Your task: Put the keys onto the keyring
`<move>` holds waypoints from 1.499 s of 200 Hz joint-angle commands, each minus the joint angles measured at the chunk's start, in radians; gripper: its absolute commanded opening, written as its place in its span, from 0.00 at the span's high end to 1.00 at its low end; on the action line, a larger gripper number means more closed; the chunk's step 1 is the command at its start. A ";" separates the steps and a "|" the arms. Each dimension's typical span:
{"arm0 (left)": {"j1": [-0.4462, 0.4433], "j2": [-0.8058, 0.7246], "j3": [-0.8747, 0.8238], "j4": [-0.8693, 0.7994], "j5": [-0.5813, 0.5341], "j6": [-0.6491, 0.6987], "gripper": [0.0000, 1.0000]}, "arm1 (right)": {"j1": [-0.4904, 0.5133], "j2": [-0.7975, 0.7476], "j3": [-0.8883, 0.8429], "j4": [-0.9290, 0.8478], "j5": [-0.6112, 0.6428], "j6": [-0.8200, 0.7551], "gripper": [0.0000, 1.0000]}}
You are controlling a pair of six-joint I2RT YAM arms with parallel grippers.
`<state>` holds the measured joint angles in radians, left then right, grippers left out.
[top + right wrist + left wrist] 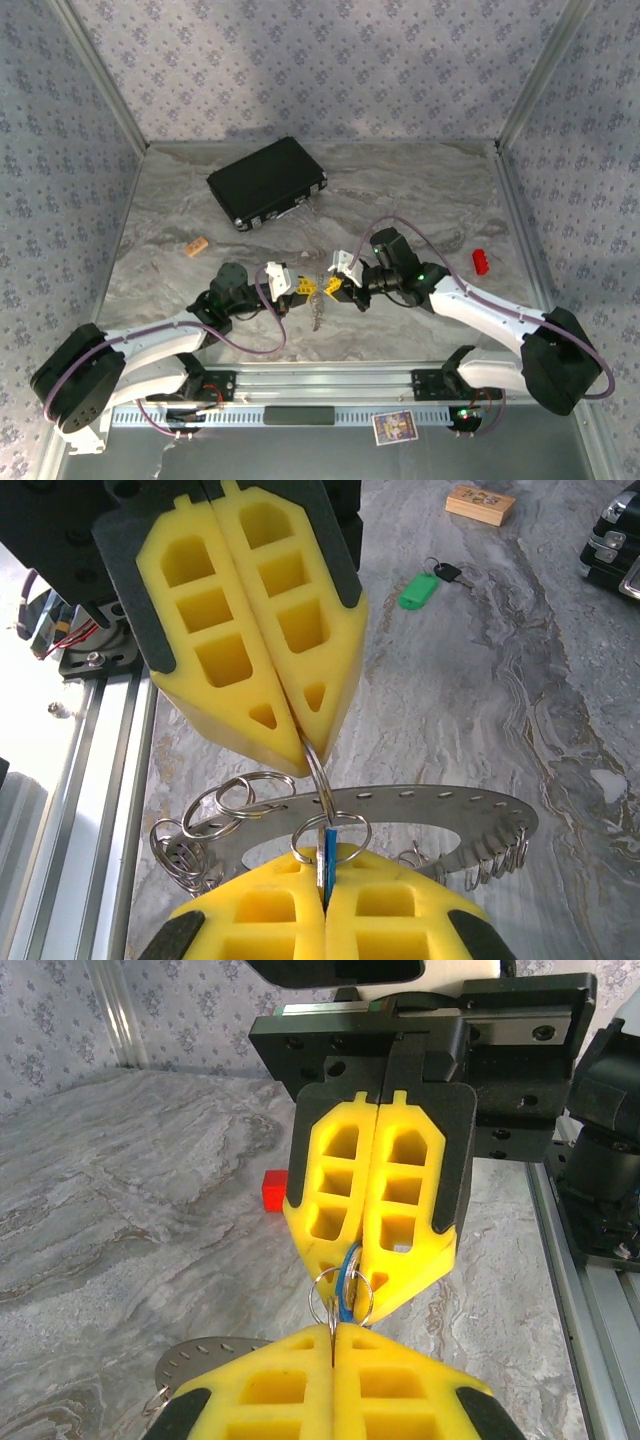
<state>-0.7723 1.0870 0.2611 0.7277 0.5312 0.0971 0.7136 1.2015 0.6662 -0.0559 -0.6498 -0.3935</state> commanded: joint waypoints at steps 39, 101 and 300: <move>0.004 -0.006 0.023 -0.001 0.017 0.022 1.00 | -0.001 0.011 0.066 -0.138 0.084 -0.071 1.00; 0.004 0.002 0.026 0.006 0.021 0.018 1.00 | 0.046 0.077 0.101 -0.173 0.067 -0.090 1.00; 0.004 0.000 0.029 -0.018 0.025 0.027 1.00 | 0.015 0.040 0.108 -0.086 0.087 -0.028 1.00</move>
<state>-0.7723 1.0882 0.2611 0.7116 0.5343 0.1078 0.7425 1.2823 0.7528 -0.1673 -0.5381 -0.4488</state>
